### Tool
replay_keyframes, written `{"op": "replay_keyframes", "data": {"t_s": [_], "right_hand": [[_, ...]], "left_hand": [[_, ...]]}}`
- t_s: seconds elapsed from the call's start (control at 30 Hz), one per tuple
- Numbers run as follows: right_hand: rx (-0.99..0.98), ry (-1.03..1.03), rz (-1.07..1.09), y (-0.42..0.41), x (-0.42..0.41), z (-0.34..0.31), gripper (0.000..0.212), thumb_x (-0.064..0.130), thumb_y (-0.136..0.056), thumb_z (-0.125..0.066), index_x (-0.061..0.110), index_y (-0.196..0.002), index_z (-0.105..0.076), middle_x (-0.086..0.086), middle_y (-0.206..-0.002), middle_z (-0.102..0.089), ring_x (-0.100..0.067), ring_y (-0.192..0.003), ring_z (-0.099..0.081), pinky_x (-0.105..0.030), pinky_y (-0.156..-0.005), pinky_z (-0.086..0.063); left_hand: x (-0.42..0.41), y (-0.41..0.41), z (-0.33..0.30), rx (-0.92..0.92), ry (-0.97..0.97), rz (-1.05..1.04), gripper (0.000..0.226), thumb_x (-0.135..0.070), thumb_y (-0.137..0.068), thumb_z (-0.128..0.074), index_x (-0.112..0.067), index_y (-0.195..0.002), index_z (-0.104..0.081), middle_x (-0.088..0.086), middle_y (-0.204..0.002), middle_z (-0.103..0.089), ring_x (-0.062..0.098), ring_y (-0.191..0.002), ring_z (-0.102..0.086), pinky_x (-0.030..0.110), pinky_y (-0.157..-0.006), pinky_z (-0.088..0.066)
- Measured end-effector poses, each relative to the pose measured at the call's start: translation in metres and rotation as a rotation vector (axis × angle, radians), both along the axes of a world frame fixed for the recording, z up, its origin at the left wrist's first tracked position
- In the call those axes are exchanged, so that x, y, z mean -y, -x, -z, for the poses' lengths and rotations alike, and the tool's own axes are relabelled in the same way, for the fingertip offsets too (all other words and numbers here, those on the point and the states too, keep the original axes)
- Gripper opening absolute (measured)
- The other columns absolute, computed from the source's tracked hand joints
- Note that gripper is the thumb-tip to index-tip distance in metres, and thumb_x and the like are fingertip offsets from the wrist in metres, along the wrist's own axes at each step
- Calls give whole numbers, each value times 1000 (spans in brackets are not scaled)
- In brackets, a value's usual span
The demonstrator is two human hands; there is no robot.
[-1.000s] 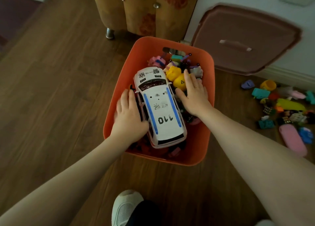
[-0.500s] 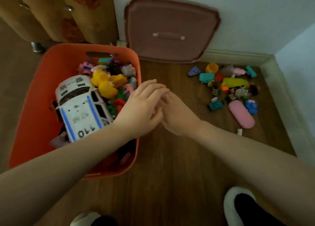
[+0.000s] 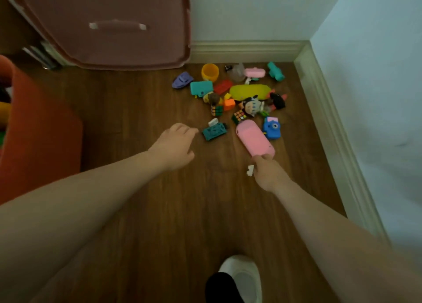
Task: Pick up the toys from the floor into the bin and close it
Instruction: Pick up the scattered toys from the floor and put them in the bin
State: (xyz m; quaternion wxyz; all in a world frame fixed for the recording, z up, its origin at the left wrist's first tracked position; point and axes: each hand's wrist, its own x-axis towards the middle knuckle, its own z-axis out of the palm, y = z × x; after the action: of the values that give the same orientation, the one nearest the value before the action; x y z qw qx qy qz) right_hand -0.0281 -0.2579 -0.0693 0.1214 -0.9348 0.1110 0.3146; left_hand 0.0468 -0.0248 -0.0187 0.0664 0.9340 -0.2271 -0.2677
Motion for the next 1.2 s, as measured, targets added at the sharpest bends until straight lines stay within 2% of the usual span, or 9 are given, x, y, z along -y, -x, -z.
{"op": "replay_keyframes", "data": {"t_s": [0.1, 0.27, 0.37, 0.5, 0.6, 0.73, 0.87, 1.03, 1.2], "right_hand": [[-22, -83, 7, -3, 20, 14, 37, 18, -97, -43, 15, -133, -43, -11, -133, -44, -29, -109, -55, -39, -94, -47], [27, -129, 46, -16, 22, 32, 41, 28, -92, -56, 15, -128, -43, -8, -131, -41, -24, -105, -56, -35, -89, -49], [12, -155, -76, -20, 12, 40, 37, 16, -92, -55, 14, -127, -44, -9, -135, -38, -24, -106, -57, -36, -90, -51], [-62, -234, -204, -26, 10, 41, 45, -4, -89, -42, 11, -132, -38, -16, -138, -34, -31, -111, -53, -40, -92, -49], [-30, -299, -127, -33, 18, 42, 32, -2, -88, -46, 10, -118, -49, -10, -127, -43, -27, -104, -52, -38, -89, -49], [192, -280, 99, -52, 27, 34, 17, 4, -89, -47, 10, -99, -58, -1, -99, -53, -19, -95, -53, -30, -82, -46], [278, -250, 170, -74, 31, 34, 17, 8, -90, -44, 6, -104, -54, -11, -104, -57, -27, -93, -57, -38, -77, -49], [292, -126, 77, -89, 30, 41, 36, 29, -94, -46, 15, -127, -39, -14, -136, -34, -31, -94, -59, -37, -68, -45], [136, -15, 1, -89, 24, 54, 82, 40, -87, -60, 25, -147, -7, -14, -148, -18, -29, -101, -60, -37, -69, -47]], "left_hand": [[25, -12, 17, -15, -131, 56, 66, -27, -92, -50, -16, -148, -17, 8, -153, -22, 25, -140, -20, 38, -112, -25], [62, -22, 39, -52, -182, 34, 66, -23, -92, -49, -16, -148, -16, 7, -152, -19, 27, -133, -34, 40, -103, -40], [78, -21, 53, -45, -179, -32, 65, -22, -92, -48, -17, -148, -15, 7, -153, -15, 30, -127, -39, 42, -98, -44], [92, -29, 72, 45, -153, -133, 70, -23, -92, -52, -22, -148, -10, 6, -156, 9, 36, -128, -35, 43, -94, -44], [106, -45, 84, 50, -149, -221, 73, -30, -91, -56, -21, -148, -11, 9, -155, 10, 37, -128, -34, 45, -95, -43], [118, -51, 94, 107, -111, -236, 60, -31, -87, -60, -13, -137, -31, 15, -152, 0, 37, -126, -36, 44, -93, -45], [119, -49, 104, 138, -96, -257, 52, -27, -86, -61, -9, -129, -39, 15, -149, -5, 36, -123, -38, 40, -91, -45], [110, -45, 114, 173, -54, -241, 60, -27, -88, -59, -6, -137, -33, 14, -142, -20, 31, -125, -36, 37, -95, -46], [106, -44, 114, 135, -29, -255, 59, -24, -87, -60, -8, -138, -34, 12, -140, -25, 29, -125, -36, 37, -97, -44]]}}
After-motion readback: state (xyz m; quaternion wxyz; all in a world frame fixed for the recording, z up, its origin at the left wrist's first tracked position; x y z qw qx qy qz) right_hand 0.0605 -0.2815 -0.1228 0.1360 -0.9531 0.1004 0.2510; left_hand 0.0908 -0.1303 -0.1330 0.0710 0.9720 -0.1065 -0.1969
